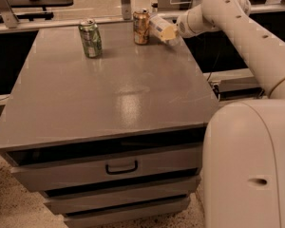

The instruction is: Move blue plastic bottle near orange can

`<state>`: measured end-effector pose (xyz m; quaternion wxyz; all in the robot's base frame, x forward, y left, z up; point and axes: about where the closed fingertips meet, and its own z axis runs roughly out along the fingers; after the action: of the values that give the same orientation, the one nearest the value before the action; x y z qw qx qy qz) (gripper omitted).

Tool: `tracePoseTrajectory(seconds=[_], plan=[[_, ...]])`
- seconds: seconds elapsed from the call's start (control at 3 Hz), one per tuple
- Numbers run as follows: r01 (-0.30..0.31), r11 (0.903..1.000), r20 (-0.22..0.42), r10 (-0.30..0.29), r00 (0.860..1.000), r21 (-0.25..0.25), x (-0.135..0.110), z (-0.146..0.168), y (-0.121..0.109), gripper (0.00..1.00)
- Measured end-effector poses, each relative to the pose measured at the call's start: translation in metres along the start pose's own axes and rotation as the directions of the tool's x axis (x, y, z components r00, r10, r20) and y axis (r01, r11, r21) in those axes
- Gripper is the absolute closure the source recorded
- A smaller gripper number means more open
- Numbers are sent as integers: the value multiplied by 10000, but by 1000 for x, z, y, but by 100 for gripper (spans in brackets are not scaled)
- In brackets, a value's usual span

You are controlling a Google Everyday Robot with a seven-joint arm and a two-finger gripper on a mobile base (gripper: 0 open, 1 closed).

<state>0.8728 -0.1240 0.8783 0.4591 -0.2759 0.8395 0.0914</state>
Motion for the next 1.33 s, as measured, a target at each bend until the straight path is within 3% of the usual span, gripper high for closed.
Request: tracePoseTrajectory(seconds=[1.0, 1.33], plan=[[-162, 9955, -358, 129, 9993, -929, 2, 15, 21, 13], [-147, 9934, -329, 110, 9994, -1134, 2, 13, 26, 0]])
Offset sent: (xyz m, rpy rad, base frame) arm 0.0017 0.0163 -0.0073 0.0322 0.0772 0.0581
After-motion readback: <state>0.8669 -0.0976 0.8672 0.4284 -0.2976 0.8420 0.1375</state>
